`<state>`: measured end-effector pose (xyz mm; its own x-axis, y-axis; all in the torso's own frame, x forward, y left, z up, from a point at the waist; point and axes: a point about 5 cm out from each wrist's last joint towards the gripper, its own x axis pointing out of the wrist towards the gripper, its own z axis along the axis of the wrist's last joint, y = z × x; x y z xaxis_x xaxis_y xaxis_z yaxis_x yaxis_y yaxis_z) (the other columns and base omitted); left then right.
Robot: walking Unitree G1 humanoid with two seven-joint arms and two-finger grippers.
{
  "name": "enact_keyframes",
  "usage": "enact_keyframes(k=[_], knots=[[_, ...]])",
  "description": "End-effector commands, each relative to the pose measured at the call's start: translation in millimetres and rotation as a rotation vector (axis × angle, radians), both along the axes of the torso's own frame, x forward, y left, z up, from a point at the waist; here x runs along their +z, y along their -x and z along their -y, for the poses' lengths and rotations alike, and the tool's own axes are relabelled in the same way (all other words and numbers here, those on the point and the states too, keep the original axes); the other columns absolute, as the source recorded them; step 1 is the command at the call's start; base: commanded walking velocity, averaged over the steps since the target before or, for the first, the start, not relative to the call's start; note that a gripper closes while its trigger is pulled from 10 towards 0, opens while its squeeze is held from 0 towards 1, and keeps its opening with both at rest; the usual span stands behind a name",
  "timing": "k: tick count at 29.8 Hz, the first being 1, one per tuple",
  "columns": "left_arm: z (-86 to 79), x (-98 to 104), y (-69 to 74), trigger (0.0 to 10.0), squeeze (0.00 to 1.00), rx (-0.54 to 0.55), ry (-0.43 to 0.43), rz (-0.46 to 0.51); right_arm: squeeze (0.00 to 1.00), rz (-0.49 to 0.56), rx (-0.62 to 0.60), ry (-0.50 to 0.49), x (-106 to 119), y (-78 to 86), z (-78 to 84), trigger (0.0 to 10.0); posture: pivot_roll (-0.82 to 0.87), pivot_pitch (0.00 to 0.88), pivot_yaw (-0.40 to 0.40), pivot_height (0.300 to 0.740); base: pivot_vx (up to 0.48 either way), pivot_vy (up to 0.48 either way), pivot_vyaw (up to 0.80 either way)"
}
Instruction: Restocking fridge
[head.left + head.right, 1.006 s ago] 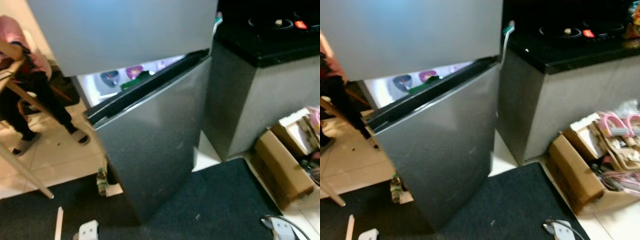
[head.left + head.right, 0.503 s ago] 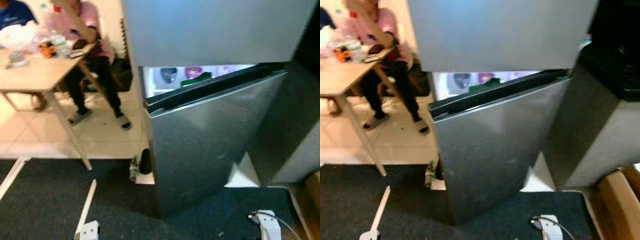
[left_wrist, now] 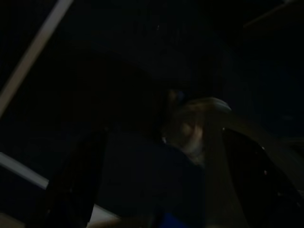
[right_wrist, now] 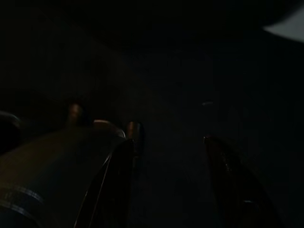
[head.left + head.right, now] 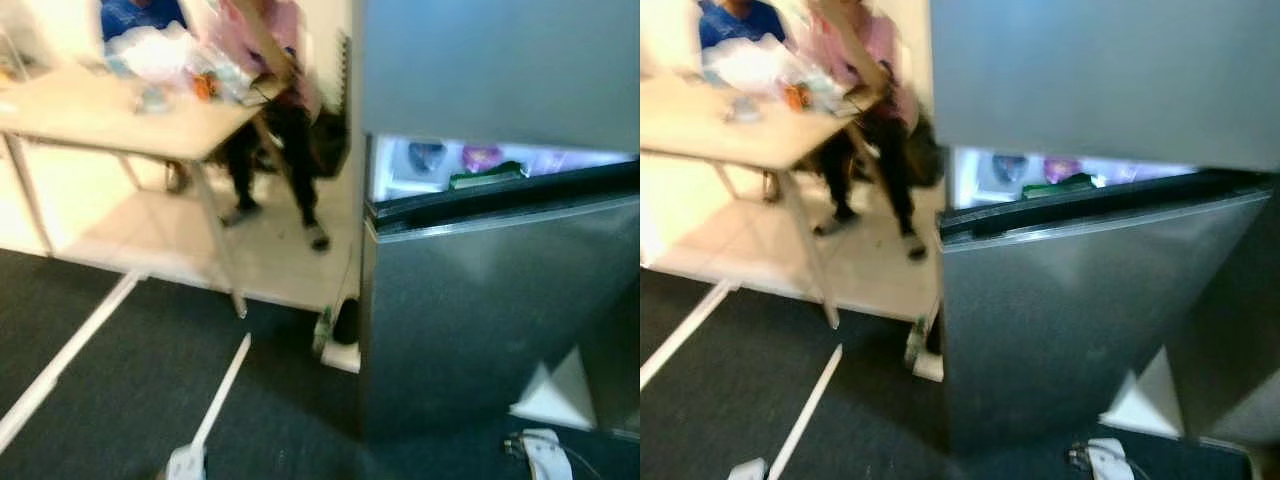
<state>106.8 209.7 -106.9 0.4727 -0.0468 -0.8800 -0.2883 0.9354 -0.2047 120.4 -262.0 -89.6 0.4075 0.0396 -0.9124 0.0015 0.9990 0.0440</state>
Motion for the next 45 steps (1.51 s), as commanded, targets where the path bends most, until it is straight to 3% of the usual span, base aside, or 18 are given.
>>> enact_keyframes(k=[1,6,10,29,36,45], knots=[[-1.5,0.9,-2.8,10.0,0.0,-0.008,-0.008,0.0,0.0,0.016,-0.002,-0.011,-0.3,-4.4,-5.3,10.0,-0.05,0.0,0.01,0.74,0.0,0.0,0.71],[-2.7,1.3,-4.1,10.0,0.0,0.002,0.0,-0.002,0.0,0.028,-0.027,-0.029,-0.8,-5.5,-8.2,10.0,-0.05,0.0,0.014,0.74,0.0,0.0,0.68],[-4.1,1.4,-3.7,10.0,0.0,-0.02,-0.007,-0.015,0.0,0.03,-0.016,0.013,-0.8,-7.8,-8.6,10.0,-0.05,0.0,0.017,0.74,0.064,0.0,0.0],[-2.6,-0.1,1.6,10.0,0.0,-0.05,0.002,-0.027,0.0,0.047,-0.028,0.038,-0.1,-7.2,-5.8,10.0,-0.06,0.0,0.023,0.74,0.381,0.0,0.0],[-3.8,0.1,1.2,10.0,0.0,-0.018,-0.004,-0.025,0.0,0.095,-0.073,0.043,4.1,-15.1,-1.4,10.0,-0.06,0.0,0.024,0.74,0.163,0.0,0.0],[-5.1,-0.1,3.0,10.0,0.0,-0.007,0.0,-0.025,0.0,0.231,-0.202,0.039,18.2,-40.4,9.2,10.0,-0.06,0.0,0.024,0.74,0.0,0.0,0.0]])
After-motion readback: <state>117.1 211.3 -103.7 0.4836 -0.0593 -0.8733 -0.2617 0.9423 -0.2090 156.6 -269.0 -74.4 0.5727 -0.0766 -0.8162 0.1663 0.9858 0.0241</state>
